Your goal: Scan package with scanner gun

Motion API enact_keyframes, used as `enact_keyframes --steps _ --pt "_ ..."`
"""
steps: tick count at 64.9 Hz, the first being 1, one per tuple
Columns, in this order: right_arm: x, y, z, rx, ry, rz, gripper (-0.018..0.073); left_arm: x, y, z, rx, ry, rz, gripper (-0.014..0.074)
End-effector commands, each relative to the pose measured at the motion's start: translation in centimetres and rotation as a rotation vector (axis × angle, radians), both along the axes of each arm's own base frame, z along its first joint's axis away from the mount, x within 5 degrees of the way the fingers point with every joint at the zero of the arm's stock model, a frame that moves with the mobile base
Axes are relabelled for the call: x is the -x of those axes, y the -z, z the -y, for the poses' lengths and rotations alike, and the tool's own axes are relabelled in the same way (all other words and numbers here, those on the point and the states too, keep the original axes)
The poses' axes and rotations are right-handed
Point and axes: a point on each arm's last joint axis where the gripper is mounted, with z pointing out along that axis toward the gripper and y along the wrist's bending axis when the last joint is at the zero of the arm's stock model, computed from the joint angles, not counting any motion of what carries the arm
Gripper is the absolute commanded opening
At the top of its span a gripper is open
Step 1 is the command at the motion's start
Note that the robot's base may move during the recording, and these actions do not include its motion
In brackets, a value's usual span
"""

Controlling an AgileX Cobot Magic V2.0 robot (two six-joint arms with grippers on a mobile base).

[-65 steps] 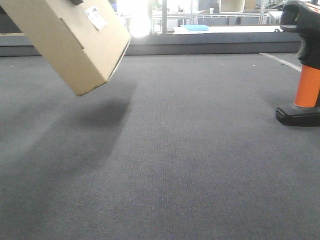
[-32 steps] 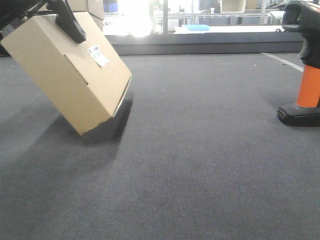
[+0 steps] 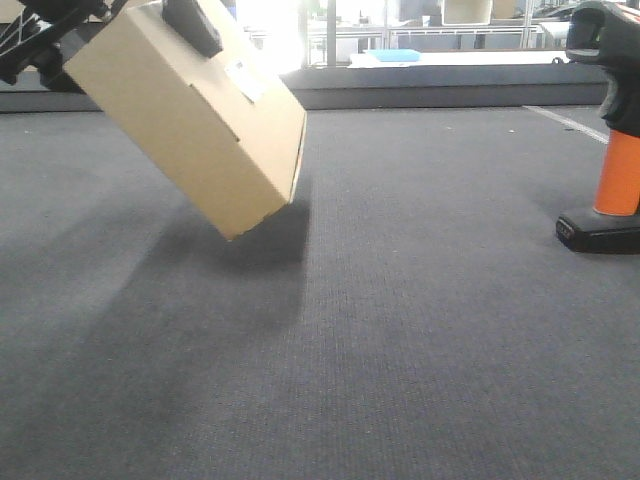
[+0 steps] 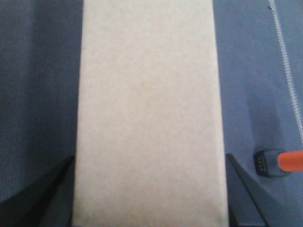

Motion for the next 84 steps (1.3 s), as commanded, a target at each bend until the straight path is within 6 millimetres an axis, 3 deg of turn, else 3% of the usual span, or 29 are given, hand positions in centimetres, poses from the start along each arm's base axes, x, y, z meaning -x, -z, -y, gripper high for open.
enact_keyframes --steps 1,13,32,52,84 --pt "-0.8 -0.2 0.0 0.016 0.002 -0.032 -0.0162 -0.1 -0.4 0.2 0.018 -0.02 0.038 0.0004" --pt "-2.5 0.6 0.0 0.049 0.002 -0.139 -0.0162 -0.1 -0.4 0.2 0.018 -0.021 0.04 0.0004" --pt "-4.7 -0.3 0.2 0.051 0.027 -0.016 -0.0162 -0.2 -0.4 0.1 0.018 -0.022 0.042 0.0004" --pt "-6.7 1.4 0.4 0.007 0.05 -0.136 -0.0162 -0.2 -0.4 0.1 0.018 -0.022 0.042 0.0004" --pt "-11.1 3.4 0.8 -0.002 0.1 -0.05 -0.0162 -0.2 -0.4 0.1 0.019 -0.023 0.044 0.0004"
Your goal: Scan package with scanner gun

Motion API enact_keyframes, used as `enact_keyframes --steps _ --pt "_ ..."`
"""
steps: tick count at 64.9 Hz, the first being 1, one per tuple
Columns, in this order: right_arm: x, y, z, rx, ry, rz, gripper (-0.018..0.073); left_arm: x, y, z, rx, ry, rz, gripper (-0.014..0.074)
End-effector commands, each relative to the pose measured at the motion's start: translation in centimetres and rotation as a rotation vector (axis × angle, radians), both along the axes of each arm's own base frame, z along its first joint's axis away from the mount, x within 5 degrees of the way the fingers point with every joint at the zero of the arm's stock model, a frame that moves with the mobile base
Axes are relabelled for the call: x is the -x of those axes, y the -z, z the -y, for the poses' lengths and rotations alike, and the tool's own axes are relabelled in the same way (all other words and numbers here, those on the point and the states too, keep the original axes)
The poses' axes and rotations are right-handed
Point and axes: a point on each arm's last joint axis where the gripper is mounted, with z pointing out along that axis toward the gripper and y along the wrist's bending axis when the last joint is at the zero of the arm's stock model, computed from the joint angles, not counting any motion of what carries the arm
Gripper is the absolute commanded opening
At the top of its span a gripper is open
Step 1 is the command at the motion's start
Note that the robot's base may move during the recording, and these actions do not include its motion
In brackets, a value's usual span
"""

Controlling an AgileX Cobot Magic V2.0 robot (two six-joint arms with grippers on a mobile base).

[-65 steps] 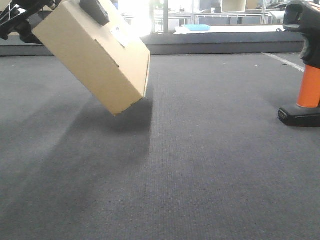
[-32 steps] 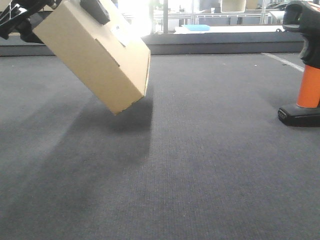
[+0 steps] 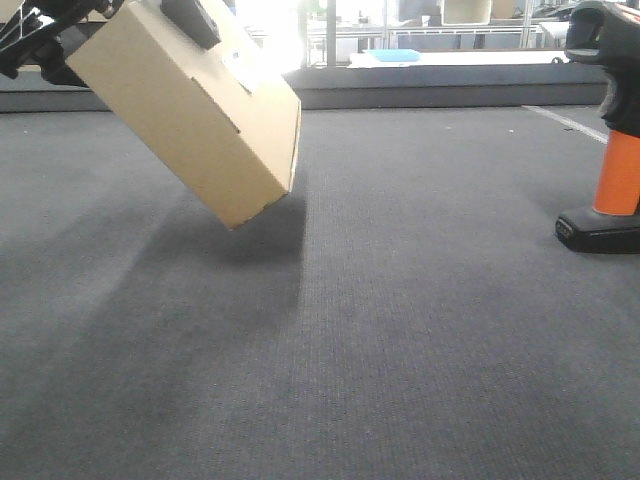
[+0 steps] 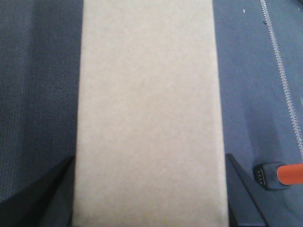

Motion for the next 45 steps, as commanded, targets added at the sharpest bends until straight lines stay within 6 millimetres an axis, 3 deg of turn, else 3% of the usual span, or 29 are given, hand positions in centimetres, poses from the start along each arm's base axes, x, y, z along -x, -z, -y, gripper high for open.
enact_keyframes --steps 1,13,24,45 --pt "-0.9 -0.2 0.0 -0.005 0.007 0.071 -0.0162 0.0 -0.2 0.2 0.015 -0.006 0.016 0.0004" --pt "-2.1 0.7 -0.7 -0.003 -0.07 0.115 -0.0162 0.0 -0.3 0.2 0.015 -0.01 0.021 0.0004" --pt "-3.0 1.6 -0.6 -0.146 -0.051 0.166 -0.0162 -0.1 -0.4 0.2 0.018 -0.018 0.035 0.0004" --pt "-3.6 3.1 0.2 -0.197 0.048 0.154 -0.0146 -0.1 -0.4 0.2 0.018 -0.018 0.035 0.0004"
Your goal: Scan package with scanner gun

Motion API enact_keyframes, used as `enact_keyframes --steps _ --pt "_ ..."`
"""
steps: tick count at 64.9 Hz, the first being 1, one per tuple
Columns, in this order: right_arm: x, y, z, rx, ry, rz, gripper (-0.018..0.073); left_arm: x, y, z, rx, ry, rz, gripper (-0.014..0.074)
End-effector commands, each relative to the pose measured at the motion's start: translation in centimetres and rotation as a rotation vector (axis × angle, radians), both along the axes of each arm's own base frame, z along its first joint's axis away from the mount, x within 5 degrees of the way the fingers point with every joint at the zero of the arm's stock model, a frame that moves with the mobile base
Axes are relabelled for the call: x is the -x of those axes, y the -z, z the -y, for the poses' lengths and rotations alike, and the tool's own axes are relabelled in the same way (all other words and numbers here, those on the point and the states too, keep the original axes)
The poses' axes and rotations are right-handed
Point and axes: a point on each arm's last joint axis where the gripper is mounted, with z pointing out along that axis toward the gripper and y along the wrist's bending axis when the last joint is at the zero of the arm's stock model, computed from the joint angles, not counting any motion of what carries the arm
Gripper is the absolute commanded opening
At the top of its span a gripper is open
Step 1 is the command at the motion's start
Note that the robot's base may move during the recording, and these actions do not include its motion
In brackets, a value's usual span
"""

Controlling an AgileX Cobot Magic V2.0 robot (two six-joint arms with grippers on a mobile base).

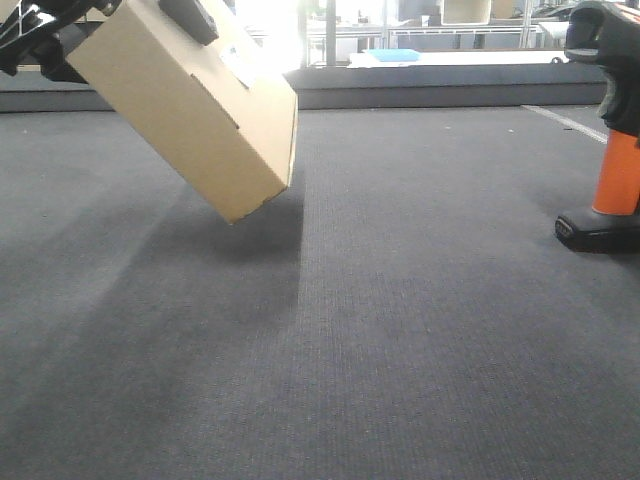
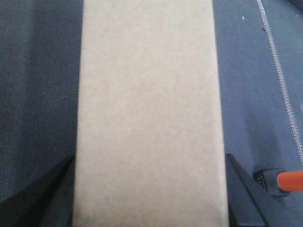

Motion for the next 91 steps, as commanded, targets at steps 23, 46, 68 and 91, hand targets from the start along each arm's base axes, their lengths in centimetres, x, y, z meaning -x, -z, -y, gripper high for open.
enact_keyframes --steps 23,46,68,91 --pt "-1.3 -0.7 0.3 -0.021 0.033 0.02 0.0371 -0.2 -0.5 0.1 0.018 -0.024 0.047 0.0004" --pt "-3.2 -1.2 0.3 -0.032 0.039 -0.006 0.0387 -0.2 -0.5 0.1 0.018 -0.024 0.047 0.0004" --pt "-3.7 -0.9 0.3 -0.022 0.034 0.038 0.0412 -0.2 -0.5 0.1 0.018 -0.024 0.047 0.0004" --pt "-3.9 -0.7 0.3 -0.025 0.033 0.008 0.0561 -0.2 -0.5 0.1 0.018 -0.024 0.047 0.0004"
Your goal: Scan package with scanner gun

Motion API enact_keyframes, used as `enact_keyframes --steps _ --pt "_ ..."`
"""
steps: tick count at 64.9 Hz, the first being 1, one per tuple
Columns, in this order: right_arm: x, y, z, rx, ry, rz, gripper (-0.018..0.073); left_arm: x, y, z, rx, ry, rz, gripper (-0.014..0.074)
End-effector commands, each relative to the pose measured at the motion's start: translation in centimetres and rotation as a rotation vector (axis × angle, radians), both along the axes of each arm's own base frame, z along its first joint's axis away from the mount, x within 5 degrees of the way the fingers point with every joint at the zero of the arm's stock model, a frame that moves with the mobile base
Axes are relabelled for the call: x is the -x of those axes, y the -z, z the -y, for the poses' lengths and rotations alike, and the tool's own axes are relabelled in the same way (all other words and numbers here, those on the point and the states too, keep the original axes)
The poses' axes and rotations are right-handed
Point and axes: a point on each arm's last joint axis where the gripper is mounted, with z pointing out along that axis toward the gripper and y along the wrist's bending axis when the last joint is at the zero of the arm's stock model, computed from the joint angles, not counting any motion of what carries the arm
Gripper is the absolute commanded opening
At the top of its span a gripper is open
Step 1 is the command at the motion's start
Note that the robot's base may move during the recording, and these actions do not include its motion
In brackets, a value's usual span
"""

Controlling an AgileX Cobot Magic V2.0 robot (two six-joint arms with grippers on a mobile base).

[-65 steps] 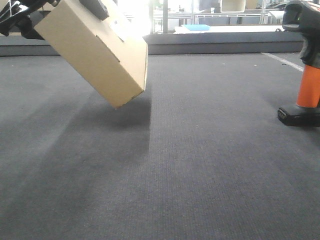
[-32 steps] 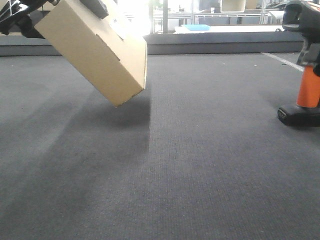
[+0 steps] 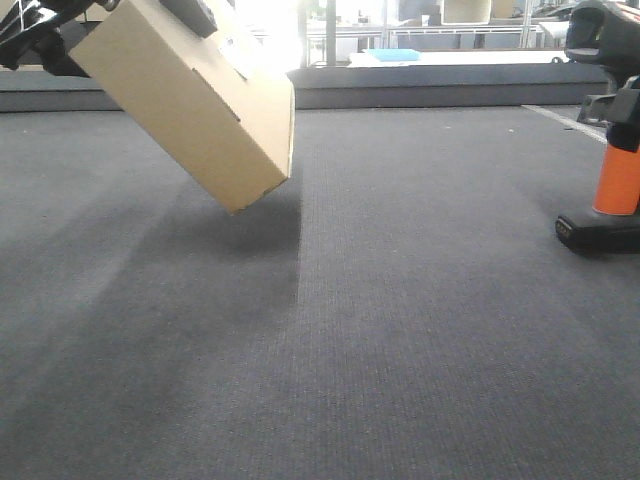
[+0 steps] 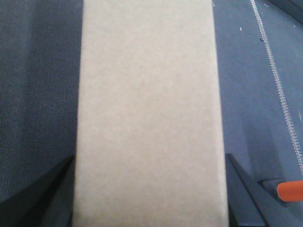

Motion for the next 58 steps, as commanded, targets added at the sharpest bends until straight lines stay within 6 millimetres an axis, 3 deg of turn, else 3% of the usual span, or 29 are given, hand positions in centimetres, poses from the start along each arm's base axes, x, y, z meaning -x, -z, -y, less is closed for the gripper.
enact_keyframes --steps 1,19,58 --pt "-0.3 -0.3 0.0 0.004 -0.002 0.024 0.0561 0.0 -0.3 0.2 0.014 -0.007 0.02 0.0004" --pt "-1.8 -1.0 0.0 -0.002 -0.005 0.02 0.0561 0.0 -0.3 0.2 0.015 -0.008 0.022 0.0004" --pt "-2.6 -0.4 0.4 -0.01 0.049 0.076 0.0561 0.0 -0.4 0.2 0.015 -0.012 0.029 0.0004"
